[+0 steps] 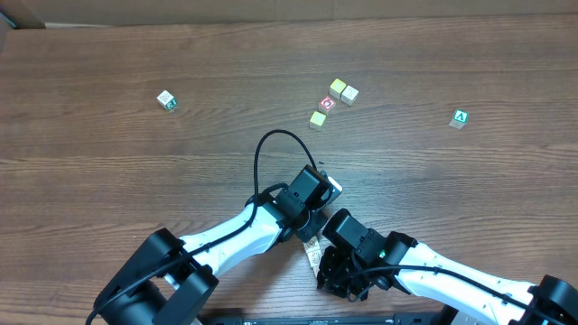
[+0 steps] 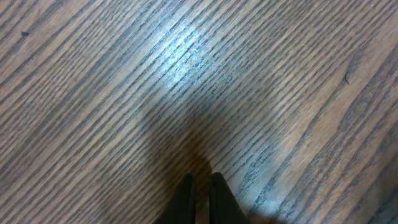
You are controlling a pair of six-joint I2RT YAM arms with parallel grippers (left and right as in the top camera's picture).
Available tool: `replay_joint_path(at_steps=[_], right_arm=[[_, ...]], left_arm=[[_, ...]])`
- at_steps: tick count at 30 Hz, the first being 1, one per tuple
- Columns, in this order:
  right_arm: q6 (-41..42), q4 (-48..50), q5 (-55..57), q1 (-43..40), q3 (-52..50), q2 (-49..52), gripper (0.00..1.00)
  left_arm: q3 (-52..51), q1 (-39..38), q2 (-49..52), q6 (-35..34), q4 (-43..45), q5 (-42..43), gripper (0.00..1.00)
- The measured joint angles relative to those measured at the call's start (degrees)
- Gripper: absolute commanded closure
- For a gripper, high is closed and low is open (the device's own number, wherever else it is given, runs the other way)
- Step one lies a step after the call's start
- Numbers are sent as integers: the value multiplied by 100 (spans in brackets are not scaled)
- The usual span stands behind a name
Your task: Flip 4 blocks
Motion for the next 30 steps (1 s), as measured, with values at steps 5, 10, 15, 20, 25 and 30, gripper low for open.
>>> replay_joint_path(at_steps=[5, 10, 15, 20, 25, 30], right_arm=[[0, 2, -2, 0, 0, 0, 96], [2, 2, -4, 0, 0, 0, 96], [0, 7, -4, 0, 0, 0, 96], [0, 0, -4, 0, 0, 0, 96], [-2, 0, -4, 0, 0, 0, 96], [0, 2, -4, 0, 0, 0, 96]], left_arm=[[0, 0, 0, -2, 26, 44, 96], [0, 0, 0, -4, 28, 59, 96], [0, 0, 0, -13, 28, 59, 96], [0, 0, 0, -26, 28, 59, 96], [0, 0, 0, -26, 28, 59, 96], [0, 0, 0, -46, 33, 59, 96]])
